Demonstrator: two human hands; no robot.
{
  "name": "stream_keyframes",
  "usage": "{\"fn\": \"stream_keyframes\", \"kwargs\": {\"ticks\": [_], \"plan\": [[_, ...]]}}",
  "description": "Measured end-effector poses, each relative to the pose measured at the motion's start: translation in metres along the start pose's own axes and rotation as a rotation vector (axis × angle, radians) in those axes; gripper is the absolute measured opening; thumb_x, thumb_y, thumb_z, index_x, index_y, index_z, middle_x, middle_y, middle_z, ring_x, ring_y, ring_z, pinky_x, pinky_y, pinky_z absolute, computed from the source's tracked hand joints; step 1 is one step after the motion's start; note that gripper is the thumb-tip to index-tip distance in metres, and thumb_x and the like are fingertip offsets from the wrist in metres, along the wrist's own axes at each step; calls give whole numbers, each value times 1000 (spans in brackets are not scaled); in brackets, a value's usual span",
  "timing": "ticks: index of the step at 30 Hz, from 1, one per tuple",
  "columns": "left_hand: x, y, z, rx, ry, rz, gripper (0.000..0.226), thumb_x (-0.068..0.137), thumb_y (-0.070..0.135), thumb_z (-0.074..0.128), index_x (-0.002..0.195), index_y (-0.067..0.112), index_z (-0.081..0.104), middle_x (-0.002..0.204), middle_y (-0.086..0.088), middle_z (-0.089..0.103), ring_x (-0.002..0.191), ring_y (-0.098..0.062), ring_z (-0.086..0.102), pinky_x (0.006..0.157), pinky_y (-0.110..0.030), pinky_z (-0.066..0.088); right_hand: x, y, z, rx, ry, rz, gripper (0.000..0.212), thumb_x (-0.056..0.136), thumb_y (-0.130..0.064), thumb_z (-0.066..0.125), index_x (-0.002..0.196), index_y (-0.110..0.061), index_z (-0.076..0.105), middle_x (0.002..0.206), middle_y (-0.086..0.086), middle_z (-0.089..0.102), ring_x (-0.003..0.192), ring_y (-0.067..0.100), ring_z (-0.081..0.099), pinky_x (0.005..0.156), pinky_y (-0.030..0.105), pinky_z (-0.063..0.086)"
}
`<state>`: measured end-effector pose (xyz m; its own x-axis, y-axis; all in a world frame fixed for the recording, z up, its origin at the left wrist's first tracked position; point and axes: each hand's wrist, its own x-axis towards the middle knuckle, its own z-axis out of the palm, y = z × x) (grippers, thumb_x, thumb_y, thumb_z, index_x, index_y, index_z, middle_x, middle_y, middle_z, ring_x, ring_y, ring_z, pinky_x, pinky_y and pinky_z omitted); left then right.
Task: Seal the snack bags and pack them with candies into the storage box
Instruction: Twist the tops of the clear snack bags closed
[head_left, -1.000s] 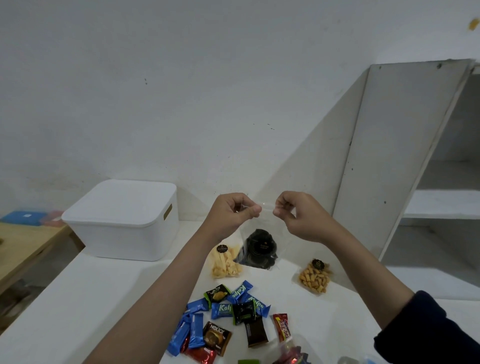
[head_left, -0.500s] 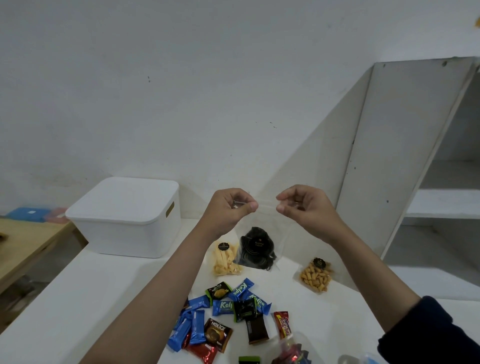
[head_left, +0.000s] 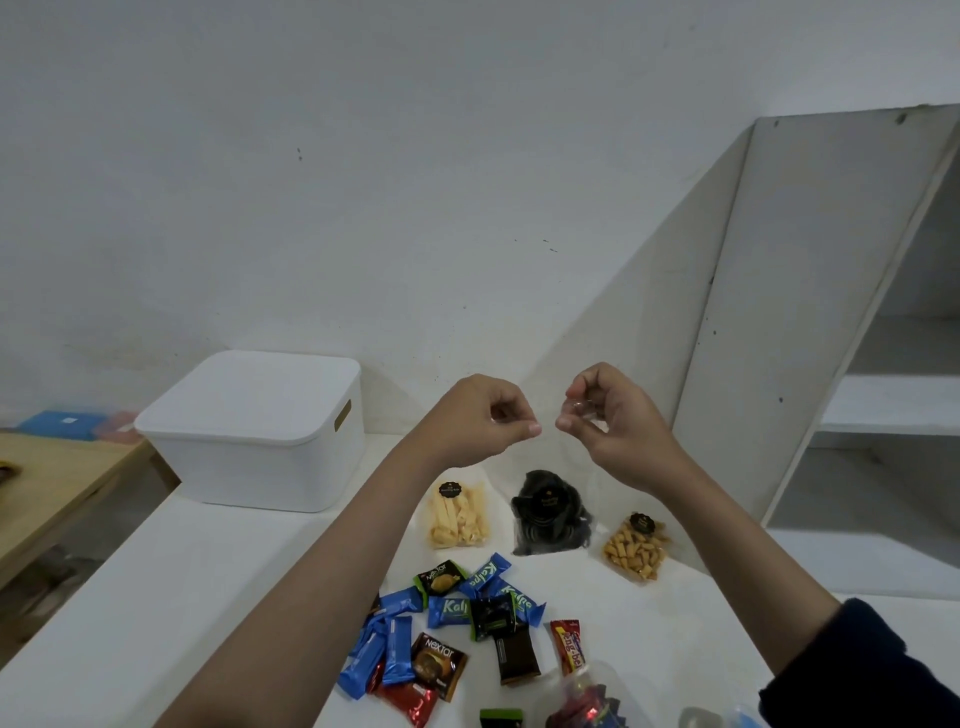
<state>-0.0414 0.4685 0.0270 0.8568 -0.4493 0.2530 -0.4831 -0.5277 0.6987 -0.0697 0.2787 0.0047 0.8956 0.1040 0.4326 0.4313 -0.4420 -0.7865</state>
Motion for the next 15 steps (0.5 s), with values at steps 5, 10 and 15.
{"fn": "stream_keyframes", "kwargs": {"ticks": [5, 10, 15], "plan": [[0, -1, 2, 57, 24, 55, 10, 84, 22, 66, 75, 24, 64, 77, 9, 66, 78, -5, 60, 80, -28, 48, -2, 2, 1, 127, -1, 0, 27, 82, -8, 70, 94, -24, 53, 80, -1, 63, 76, 7, 61, 78, 27, 50], [-3, -2, 4, 11, 71, 103, 11, 84, 18, 66, 74, 23, 64, 75, 12, 64, 77, -4, 59, 77, -37, 52, -1, 3, 4, 229, 6, 22, 26, 82, -6, 69, 96, -23, 54, 80, -1, 61, 79, 10, 61, 80, 32, 50], [-2, -5, 5, -40, 89, 114, 10, 83, 18, 67, 74, 22, 65, 72, 15, 64, 74, 1, 58, 76, -27, 50, 2, -1, 7, 264, 3, 23, 25, 83, -2, 68, 95, -21, 55, 81, 0, 62, 81, 10, 62, 79, 29, 51]]}}
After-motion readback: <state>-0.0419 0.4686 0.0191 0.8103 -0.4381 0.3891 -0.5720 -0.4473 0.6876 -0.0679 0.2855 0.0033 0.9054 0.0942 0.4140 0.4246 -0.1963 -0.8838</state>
